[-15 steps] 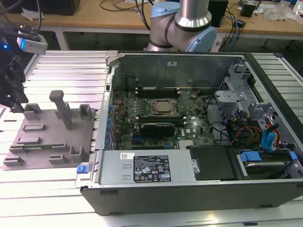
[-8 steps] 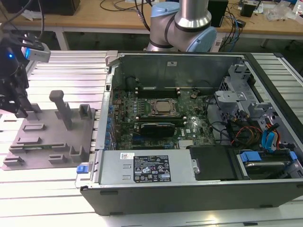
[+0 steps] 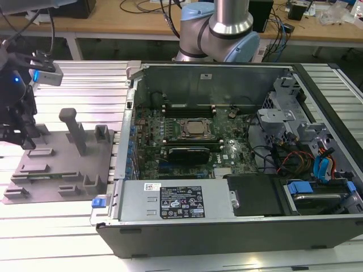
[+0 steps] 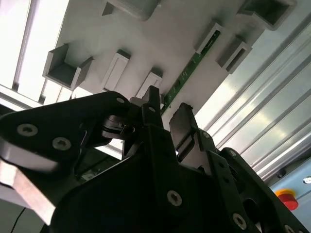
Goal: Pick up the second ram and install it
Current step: 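Pick up the second ram and move it above second insertion slot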
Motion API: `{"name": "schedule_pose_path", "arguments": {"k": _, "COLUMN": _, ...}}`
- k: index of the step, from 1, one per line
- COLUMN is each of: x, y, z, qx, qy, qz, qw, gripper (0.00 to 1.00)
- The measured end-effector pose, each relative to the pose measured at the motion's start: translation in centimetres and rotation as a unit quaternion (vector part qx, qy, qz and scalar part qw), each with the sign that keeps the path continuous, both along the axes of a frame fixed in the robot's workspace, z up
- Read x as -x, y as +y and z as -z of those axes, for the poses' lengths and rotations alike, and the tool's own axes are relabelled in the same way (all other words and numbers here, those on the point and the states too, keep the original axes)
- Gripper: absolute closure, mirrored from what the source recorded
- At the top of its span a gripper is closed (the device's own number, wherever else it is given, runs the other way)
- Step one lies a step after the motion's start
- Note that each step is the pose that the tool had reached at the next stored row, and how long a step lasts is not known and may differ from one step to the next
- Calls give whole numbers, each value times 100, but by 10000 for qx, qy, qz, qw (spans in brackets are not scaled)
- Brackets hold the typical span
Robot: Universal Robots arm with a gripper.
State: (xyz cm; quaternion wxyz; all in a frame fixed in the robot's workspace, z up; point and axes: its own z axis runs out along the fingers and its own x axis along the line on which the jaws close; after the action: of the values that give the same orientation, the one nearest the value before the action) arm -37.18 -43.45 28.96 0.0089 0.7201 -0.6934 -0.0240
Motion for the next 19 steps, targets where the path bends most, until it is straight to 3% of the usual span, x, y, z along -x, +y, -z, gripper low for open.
{"name": "schedule_pose_path", "arguments": {"k": 4, "x": 1, "y": -45, "z": 65, "qx": 1, "qy": 1, "qz": -18, "qw": 10000, "gripper": 66}}
{"name": "schedule_pose_path", "arguments": {"k": 19, "x": 1, "y": -101, "z": 292, "qx": 0, "qy": 1, "qz": -40, "qw": 10000, "gripper": 66}}
